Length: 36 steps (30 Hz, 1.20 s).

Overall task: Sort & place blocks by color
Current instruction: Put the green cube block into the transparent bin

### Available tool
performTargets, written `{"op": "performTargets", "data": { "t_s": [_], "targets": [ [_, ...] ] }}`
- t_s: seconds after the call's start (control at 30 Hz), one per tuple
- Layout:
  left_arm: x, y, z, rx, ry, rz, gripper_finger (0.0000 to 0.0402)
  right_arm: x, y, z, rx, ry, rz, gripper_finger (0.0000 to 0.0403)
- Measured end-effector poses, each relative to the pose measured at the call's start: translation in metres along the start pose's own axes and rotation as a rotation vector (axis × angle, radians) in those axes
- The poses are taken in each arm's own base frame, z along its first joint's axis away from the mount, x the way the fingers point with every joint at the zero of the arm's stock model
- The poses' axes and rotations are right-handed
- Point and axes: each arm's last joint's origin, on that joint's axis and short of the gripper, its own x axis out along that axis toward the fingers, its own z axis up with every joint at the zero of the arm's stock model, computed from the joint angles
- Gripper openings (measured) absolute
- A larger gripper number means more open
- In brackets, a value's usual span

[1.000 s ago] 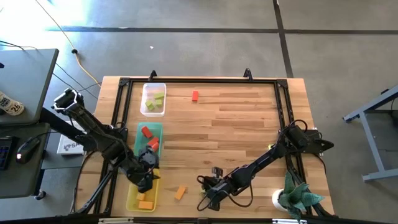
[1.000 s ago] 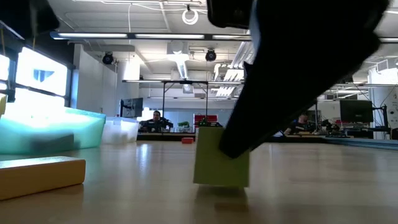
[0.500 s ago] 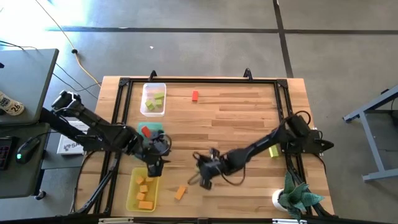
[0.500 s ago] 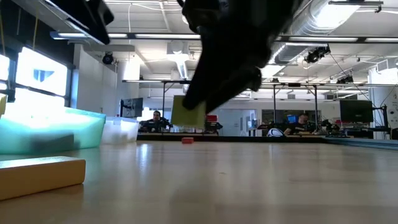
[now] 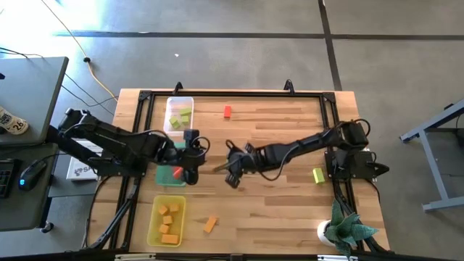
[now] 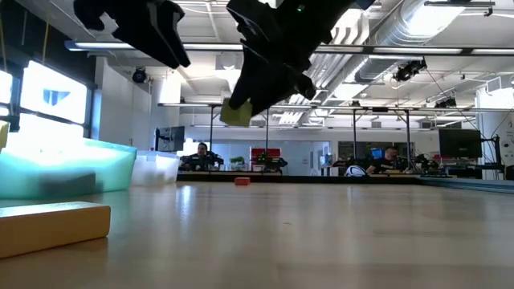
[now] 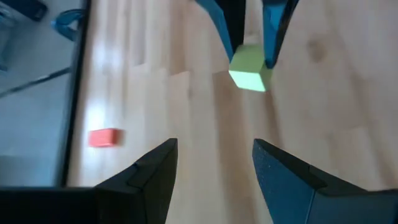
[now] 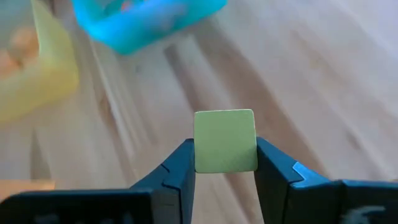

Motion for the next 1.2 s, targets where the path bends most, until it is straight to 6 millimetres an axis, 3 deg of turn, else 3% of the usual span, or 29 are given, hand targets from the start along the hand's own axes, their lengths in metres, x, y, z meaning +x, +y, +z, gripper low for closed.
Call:
{"op": "performTargets", "data": {
  "t_s": [0.5, 0.77, 0.97, 1.2],
  "targets": [
    [0.009, 0.041, 0.000, 0.103, -0.019, 0.127, 0.0197, -0.040, -0.042, 0.051, 0.203, -0.178, 0.008, 0.0101],
    [0.012, 0.058, 0.010, 0.014, -0.128, 0.197, 0.0197, -0.064, -0.060, 0.071, 0.255, -0.271, 0.026, 0.0101],
    [0.014, 0.068, 0.009, -0.027, -0.127, 0.229, 0.0197, -0.092, -0.087, 0.089, 0.233, -0.347, 0.031, 0.0101],
    [0.012, 0.087, 0.019, -0.219, -0.256, 0.358, 0.0197, -0.114, -0.111, 0.104, 0.267, -0.420, 0.078, 0.0101]
  ]
}}
